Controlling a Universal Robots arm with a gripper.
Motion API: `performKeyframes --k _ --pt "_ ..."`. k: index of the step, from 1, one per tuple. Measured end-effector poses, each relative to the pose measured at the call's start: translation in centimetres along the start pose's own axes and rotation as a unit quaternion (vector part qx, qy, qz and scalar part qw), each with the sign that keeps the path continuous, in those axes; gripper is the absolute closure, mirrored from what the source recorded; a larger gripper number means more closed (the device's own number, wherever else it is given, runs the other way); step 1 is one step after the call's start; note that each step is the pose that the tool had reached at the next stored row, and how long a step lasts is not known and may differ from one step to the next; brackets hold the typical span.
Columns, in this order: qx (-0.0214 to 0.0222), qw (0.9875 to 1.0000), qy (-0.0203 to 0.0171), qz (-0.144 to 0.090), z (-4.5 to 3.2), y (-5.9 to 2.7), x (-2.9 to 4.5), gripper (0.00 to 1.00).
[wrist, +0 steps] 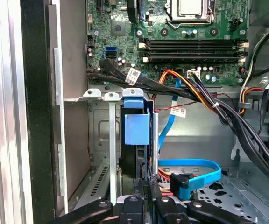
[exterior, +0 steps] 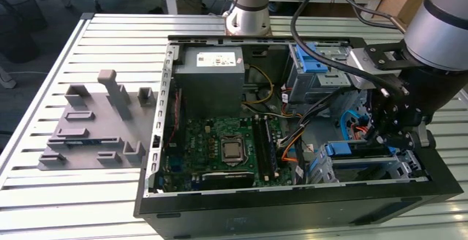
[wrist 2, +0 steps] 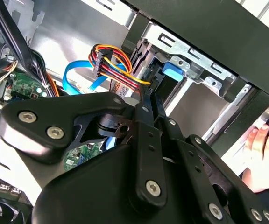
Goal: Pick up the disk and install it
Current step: 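Insert the first disk wire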
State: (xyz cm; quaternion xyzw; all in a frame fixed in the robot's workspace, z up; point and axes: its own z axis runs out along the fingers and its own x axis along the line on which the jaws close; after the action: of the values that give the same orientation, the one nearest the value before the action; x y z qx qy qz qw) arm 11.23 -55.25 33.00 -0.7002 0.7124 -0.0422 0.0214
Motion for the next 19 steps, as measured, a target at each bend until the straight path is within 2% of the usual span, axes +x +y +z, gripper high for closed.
performKeyframes --k 6,7,14,15,16,17,18,19 --pt "-0.0005 1.0 -0.0002 0.0 0.1 -0.01 0.0 0.82" --pt "-0.0005 1.0 -0.0001 0.0 0.1 -0.01 0.0 0.76" --pt "-0.0005 1.0 -0.0001 0.0 -0.28 -0.05 0.01 0.76" --pt "-0.0005 1.0 0.0 0.0 -0.36 -0.05 0.01 0.78" --pt "-0.0005 1.0 -0.0001 0.0 -0.41 -0.06 0.01 0.84" --pt "-0.0005 1.0 -0.0001 0.0 -0.45 -0.06 0.02 0.84" --pt "-0.0005 1.0 -0.0002 0.0 -0.49 -0.07 0.02 0.89" --pt "-0.0005 1.0 -0.0002 0.0 -0.5 -0.07 0.01 0.89"
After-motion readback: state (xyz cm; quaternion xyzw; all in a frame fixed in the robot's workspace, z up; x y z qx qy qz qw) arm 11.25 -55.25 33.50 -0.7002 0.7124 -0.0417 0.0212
